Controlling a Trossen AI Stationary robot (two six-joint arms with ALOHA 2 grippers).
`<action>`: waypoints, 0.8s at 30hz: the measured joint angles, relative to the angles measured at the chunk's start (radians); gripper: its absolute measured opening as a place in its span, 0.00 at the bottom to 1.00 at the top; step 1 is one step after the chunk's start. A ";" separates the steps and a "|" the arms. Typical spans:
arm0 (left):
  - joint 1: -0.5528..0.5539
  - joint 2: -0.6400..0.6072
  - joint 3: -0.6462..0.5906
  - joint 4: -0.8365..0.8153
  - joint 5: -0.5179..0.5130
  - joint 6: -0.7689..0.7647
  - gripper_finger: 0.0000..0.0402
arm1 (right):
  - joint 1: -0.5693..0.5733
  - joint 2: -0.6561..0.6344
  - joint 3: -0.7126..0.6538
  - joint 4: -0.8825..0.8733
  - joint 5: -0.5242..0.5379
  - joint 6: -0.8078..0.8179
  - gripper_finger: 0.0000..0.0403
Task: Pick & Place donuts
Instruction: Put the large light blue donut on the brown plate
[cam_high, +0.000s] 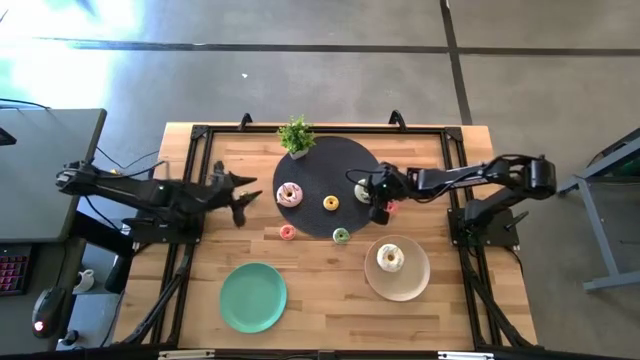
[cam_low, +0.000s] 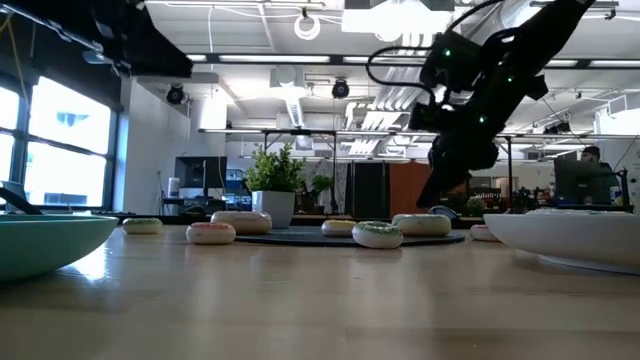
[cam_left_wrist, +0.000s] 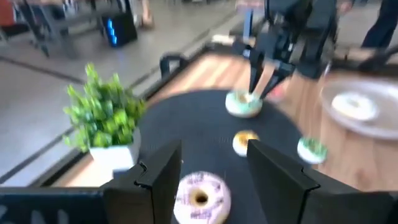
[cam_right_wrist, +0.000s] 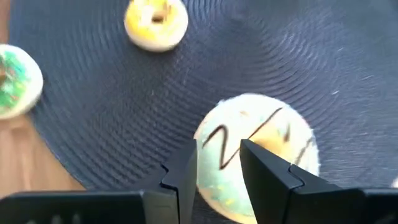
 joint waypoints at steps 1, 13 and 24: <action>0.000 0.029 0.000 -0.011 0.000 -0.011 0.45 | 0.000 0.017 0.000 0.003 0.014 -0.007 0.29; 0.000 0.245 0.000 -0.001 0.008 -0.161 0.45 | -0.003 0.107 0.004 0.014 0.101 0.062 0.23; 0.000 0.252 0.000 0.006 0.008 -0.207 0.45 | 0.040 -0.089 -0.002 -0.001 0.086 0.147 0.03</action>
